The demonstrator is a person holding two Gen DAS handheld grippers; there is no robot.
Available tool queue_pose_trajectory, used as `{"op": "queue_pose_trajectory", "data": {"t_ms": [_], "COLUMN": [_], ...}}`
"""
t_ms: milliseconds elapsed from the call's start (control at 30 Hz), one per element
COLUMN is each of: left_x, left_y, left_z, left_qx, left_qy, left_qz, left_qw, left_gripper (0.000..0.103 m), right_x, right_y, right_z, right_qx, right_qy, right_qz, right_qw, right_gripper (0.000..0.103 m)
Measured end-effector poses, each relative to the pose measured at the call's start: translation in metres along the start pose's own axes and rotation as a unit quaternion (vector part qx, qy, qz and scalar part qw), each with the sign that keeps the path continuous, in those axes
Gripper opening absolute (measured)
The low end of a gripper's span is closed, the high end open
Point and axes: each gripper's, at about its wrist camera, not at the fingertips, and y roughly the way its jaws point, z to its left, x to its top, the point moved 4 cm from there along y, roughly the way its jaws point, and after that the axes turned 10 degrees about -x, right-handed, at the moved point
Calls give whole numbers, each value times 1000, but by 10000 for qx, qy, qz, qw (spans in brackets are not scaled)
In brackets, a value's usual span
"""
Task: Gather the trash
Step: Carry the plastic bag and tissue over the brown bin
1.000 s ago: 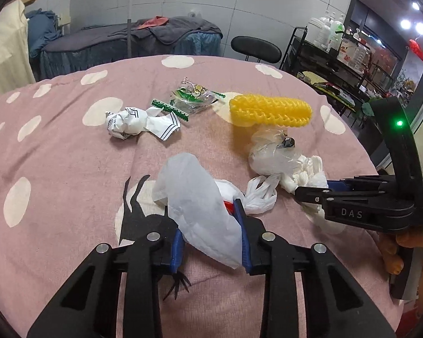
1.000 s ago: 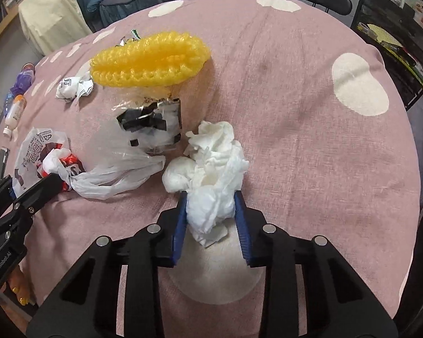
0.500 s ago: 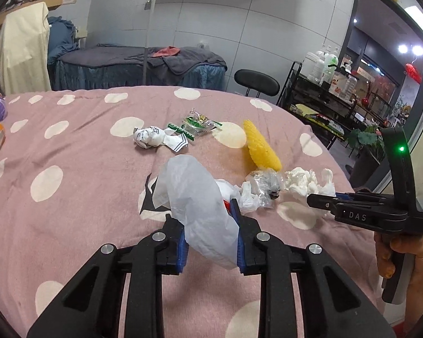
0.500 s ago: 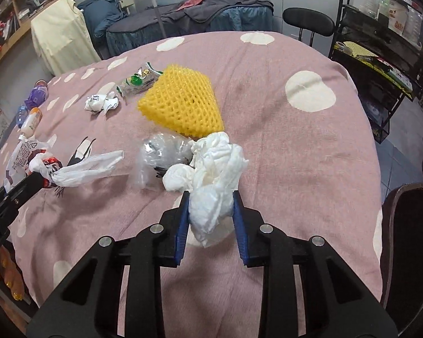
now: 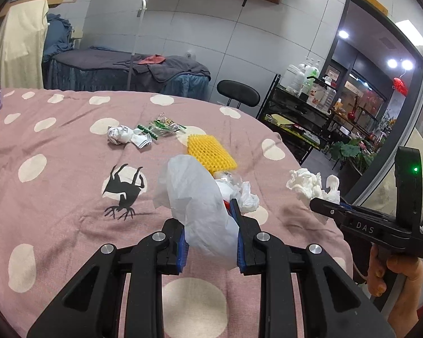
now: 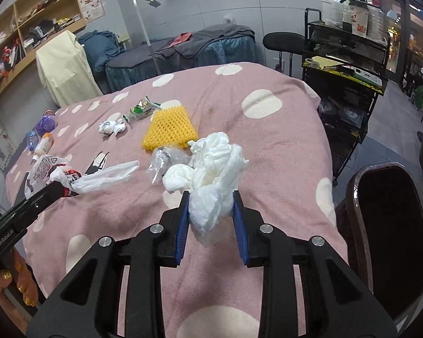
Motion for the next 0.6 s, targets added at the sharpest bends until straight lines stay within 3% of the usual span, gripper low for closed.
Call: {"op": "queue_pose_trajectory", "data": {"t_ms": [267, 600], "left_x": [0, -4], "left_y": [3, 24], "left_z": [-38, -87], "left_qx": [-283, -767], "left_qy": [126, 306], "left_qz": [-127, -8], "left_qw": [9994, 9966], "left_gripper": [25, 25], "right_x": [-11, -27], "right_y": [-15, -33], "right_z": [-45, -122], "right_qx": [-184, -768], "right_qy": [451, 1120], "right_qz": [-82, -179], "right_qw": [9988, 9906], "right_gripper": [30, 30]}}
